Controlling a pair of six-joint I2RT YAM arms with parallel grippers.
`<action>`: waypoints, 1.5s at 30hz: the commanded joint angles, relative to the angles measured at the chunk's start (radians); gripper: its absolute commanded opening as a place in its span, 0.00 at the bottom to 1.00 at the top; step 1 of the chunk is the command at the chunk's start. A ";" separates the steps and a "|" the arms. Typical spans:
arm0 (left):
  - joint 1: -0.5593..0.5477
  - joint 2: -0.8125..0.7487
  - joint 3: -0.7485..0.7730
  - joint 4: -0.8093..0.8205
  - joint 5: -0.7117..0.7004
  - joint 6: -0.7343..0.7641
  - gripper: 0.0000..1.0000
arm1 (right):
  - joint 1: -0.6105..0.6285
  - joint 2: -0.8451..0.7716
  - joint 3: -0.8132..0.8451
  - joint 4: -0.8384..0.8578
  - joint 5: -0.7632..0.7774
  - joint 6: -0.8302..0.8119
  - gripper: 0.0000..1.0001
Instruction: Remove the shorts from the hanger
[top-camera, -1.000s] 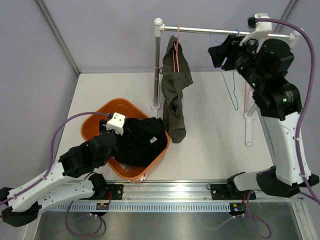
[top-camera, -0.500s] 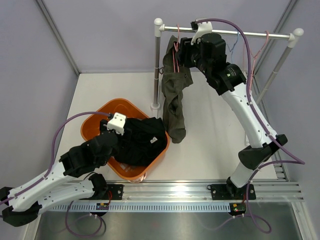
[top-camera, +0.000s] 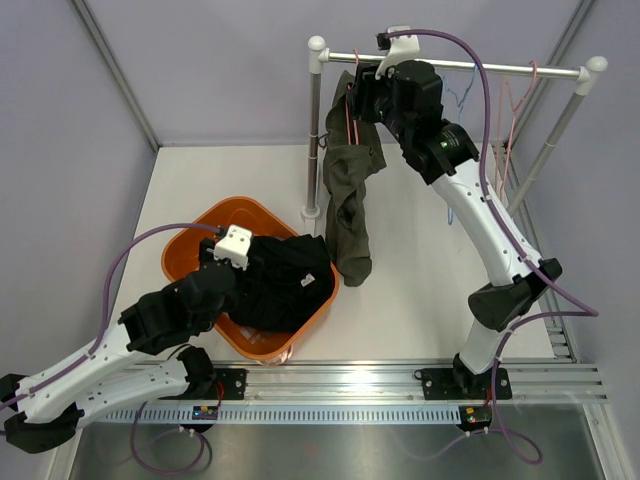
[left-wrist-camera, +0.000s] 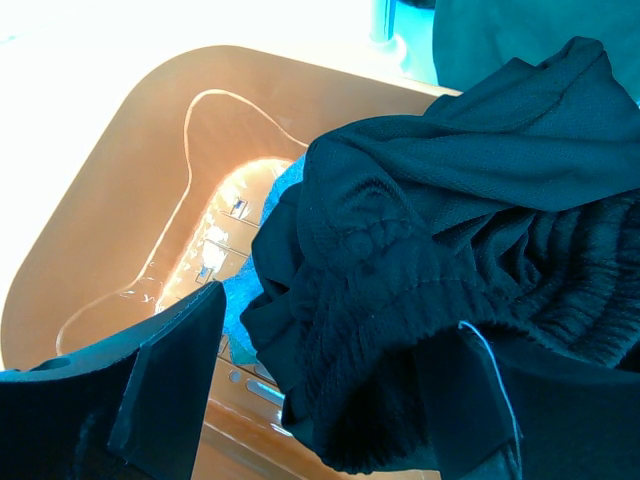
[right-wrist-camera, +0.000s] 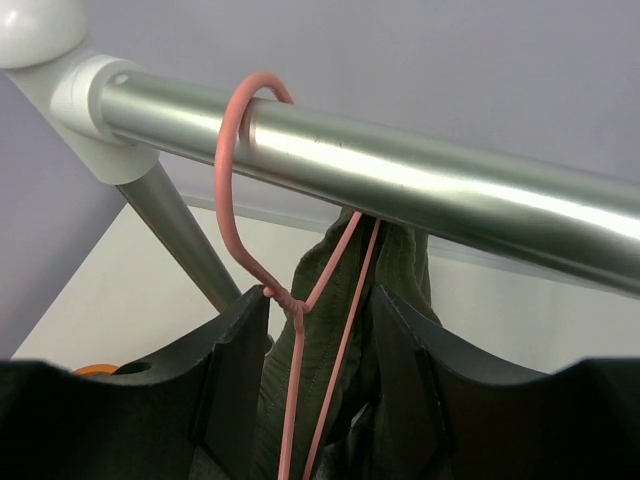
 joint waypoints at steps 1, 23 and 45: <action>0.004 0.001 -0.004 0.025 -0.009 0.005 0.76 | 0.015 0.026 0.055 0.049 0.031 -0.018 0.53; 0.006 -0.003 -0.004 0.027 -0.007 0.005 0.77 | 0.053 0.133 0.128 0.038 0.160 -0.091 0.41; 0.012 -0.008 0.025 0.021 -0.019 -0.001 0.79 | 0.081 0.140 0.139 0.071 0.272 -0.184 0.00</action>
